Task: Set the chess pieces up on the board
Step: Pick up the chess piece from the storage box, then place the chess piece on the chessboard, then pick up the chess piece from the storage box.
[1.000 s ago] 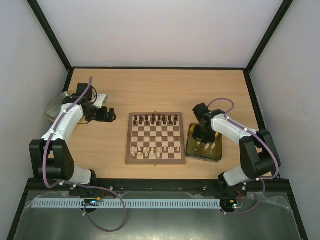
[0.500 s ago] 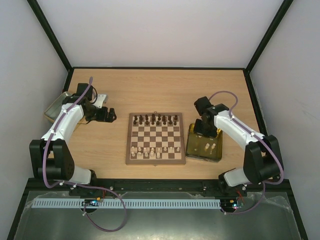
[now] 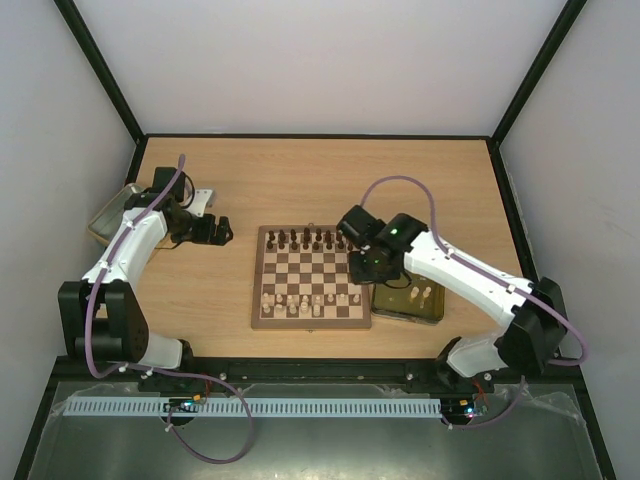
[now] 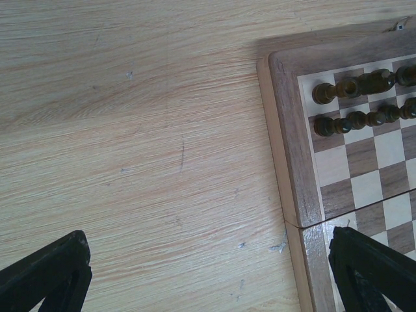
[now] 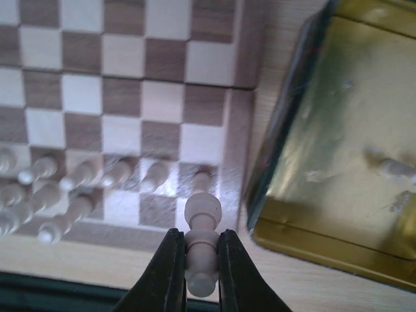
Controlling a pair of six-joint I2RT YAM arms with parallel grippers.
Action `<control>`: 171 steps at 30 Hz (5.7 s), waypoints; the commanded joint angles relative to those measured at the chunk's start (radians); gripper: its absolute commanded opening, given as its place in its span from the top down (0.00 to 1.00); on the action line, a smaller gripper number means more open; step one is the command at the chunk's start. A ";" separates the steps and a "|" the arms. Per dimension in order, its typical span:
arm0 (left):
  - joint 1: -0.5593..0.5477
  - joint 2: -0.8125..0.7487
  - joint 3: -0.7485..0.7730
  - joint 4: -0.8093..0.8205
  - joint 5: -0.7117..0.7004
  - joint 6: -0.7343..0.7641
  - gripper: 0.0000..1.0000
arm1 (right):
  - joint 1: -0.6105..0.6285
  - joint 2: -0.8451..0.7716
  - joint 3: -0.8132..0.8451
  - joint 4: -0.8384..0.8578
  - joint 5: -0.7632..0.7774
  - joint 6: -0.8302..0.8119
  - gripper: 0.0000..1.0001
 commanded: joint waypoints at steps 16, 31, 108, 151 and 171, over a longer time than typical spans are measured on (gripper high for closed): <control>-0.006 -0.028 -0.016 0.007 0.008 -0.009 0.01 | 0.220 0.209 0.067 -0.002 -0.075 -0.010 0.98; -0.007 -0.024 -0.015 0.007 0.016 -0.009 0.00 | 0.232 0.303 0.068 0.057 -0.141 -0.047 0.97; -0.010 -0.024 -0.026 0.013 0.031 -0.008 0.01 | 0.243 0.338 0.099 0.035 -0.093 -0.024 0.77; -0.015 0.003 -0.018 0.010 0.027 -0.005 0.00 | -0.448 -0.037 -0.287 0.094 -0.036 -0.062 0.57; -0.015 0.008 -0.019 0.011 0.022 -0.003 0.00 | -0.465 0.054 -0.353 0.191 -0.029 -0.067 0.66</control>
